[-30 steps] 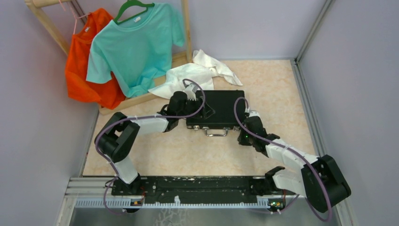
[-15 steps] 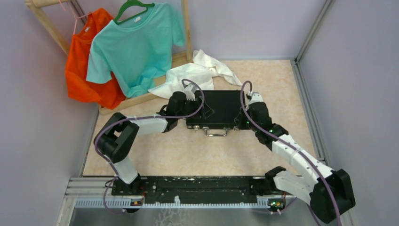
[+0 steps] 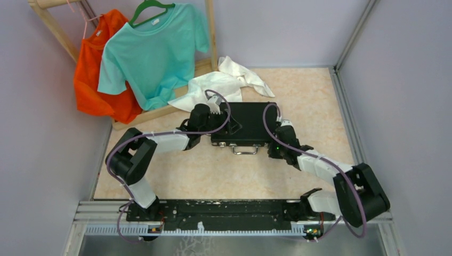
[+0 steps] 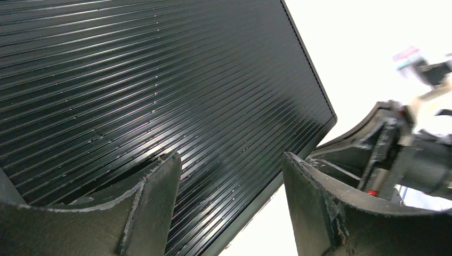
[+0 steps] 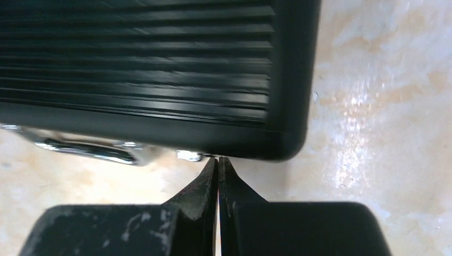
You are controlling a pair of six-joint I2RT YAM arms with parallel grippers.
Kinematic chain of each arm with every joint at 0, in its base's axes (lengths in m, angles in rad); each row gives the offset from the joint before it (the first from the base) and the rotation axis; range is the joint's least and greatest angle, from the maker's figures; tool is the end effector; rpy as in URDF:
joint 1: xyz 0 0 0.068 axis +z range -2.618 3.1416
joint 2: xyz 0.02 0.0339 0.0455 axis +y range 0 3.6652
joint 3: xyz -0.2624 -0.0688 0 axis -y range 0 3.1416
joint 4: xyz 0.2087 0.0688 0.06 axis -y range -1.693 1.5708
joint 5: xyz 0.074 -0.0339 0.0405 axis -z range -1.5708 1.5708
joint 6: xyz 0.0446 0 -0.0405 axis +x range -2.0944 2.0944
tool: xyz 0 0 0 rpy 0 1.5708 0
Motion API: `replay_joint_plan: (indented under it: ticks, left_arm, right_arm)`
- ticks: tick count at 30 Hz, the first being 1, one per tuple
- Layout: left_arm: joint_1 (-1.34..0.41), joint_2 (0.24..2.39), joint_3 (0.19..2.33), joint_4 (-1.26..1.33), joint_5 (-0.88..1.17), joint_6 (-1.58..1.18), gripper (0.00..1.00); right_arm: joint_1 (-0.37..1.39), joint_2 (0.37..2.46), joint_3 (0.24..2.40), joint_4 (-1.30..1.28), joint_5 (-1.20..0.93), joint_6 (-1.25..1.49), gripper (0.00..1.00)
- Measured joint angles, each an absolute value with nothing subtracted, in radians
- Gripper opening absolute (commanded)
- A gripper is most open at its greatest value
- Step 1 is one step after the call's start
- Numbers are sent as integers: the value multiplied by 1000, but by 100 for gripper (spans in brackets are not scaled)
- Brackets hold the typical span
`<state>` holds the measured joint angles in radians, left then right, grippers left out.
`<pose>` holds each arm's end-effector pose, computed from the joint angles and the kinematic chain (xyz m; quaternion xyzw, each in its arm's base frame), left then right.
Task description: Pack up texas hold em set
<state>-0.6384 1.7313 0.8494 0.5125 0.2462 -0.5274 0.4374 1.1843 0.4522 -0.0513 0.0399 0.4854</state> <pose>0.2748 -0.2175 0.2072 0.1147 0.8136 -0.3933 0.4126 0.1823 0.0833 0.1780 0.0298 0.9229 0.1543 0.3516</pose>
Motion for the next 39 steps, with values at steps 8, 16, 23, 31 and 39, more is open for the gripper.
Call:
replay_joint_plan:
  ticks: [8,16,23,31,39]
  left_arm:
    - [-632,1731,836,533,257,-531,76]
    - [-614,1685,810,496,233,-529,77]
    - [-498,1640,764,473,332,-592,76]
    - [-420,1536,670,393,315,-613,77]
    - [-397,1522,627,278,299,-617,77]
  right_arm:
    - [416,1285,487,-65,33,509,0]
    - [448,1174,534,-173,-68,509,0]
    - [577,1217,597,20,-156,546,0]
    - [630,1495,698,218,-237,612,0]
    - [685,1622,793,350,-268,649,0]
